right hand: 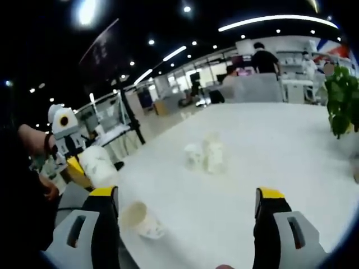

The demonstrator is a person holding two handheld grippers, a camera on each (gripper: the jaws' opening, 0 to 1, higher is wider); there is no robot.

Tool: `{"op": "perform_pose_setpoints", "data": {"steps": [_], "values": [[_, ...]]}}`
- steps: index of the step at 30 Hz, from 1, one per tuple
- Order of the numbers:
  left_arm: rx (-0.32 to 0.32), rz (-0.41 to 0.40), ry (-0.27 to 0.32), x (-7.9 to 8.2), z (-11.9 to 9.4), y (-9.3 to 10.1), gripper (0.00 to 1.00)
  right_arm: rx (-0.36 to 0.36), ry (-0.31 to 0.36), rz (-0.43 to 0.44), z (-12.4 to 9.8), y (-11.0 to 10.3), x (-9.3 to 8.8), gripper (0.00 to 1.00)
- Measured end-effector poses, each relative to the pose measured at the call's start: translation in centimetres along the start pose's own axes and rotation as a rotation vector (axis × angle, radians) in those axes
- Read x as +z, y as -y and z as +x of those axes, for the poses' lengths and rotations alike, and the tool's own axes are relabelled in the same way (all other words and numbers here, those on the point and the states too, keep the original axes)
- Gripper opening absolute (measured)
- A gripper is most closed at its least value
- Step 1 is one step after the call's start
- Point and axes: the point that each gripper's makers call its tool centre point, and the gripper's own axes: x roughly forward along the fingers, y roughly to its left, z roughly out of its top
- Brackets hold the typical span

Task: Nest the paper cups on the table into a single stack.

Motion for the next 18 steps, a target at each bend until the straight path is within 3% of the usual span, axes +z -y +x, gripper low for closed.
{"op": "perform_pose_setpoints", "data": {"steps": [11, 18], "values": [[0.020, 0.057, -0.104, -0.55, 0.33, -0.49, 0.00, -0.009, 0.013, 0.026, -0.30, 0.19, -0.53, 1.00], [0.009, 0.158, -0.197, -0.03, 0.48, -0.27, 0.00, -0.012, 0.018, 0.037, -0.33, 0.25, -0.88, 0.99]]}}
